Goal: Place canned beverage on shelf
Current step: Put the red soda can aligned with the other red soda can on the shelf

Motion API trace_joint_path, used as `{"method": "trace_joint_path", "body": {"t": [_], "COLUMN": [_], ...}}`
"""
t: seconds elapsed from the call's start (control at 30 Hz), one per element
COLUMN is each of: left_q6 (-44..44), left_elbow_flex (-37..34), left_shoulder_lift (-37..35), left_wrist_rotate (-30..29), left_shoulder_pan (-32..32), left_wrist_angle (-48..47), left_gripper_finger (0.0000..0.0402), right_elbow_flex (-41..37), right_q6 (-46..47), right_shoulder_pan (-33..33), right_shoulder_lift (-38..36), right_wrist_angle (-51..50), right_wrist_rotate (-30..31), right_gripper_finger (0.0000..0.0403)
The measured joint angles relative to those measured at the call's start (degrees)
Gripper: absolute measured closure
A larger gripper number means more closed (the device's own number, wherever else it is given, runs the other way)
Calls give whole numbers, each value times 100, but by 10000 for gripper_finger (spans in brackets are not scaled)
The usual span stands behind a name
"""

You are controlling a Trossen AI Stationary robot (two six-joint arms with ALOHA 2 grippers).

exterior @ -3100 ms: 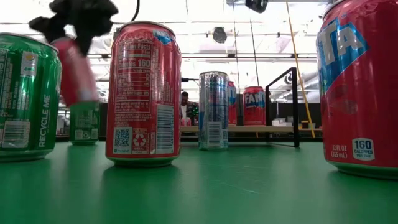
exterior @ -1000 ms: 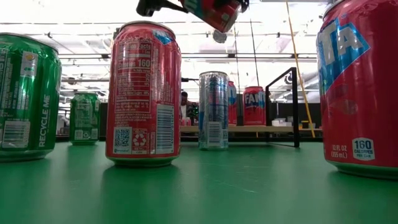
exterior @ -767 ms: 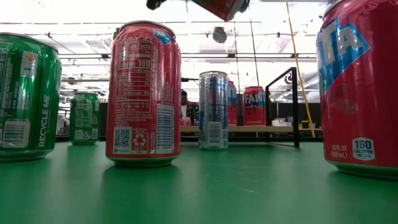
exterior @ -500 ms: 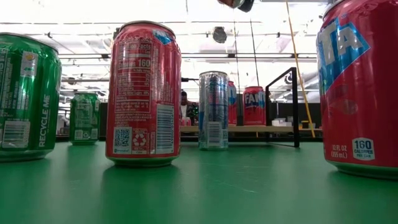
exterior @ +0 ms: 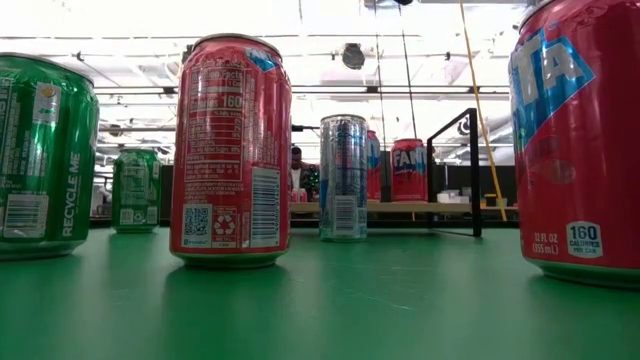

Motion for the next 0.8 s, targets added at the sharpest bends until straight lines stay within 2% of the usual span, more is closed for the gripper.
{"method": "trace_joint_path", "body": {"t": [0.23,0.37,0.47,0.6,0.8], "left_q6": [-156,10,149,100,134], "left_elbow_flex": [-11,-7,-7,-7,0], "left_shoulder_lift": [-266,-444,-458,-420,-291], "left_wrist_rotate": [-36,-441,-670,-681,-403], "left_shoulder_pan": [-241,-392,-434,-436,-481], "left_wrist_angle": [-53,-56,-104,-181,214], "left_gripper_finger": [47,47,47,47,47], "right_elbow_flex": [2,2,2,2,2], "right_q6": [23,140,196,376,619], "right_shoulder_pan": [-192,-278,-319,-337,-346], "right_shoulder_lift": [3,3,4,10,23], "right_wrist_angle": [473,1065,1489,1985,2697], "right_wrist_rotate": [-625,-863,-891,-885,-828], "right_gripper_finger": [112,112,112,112,112]}}
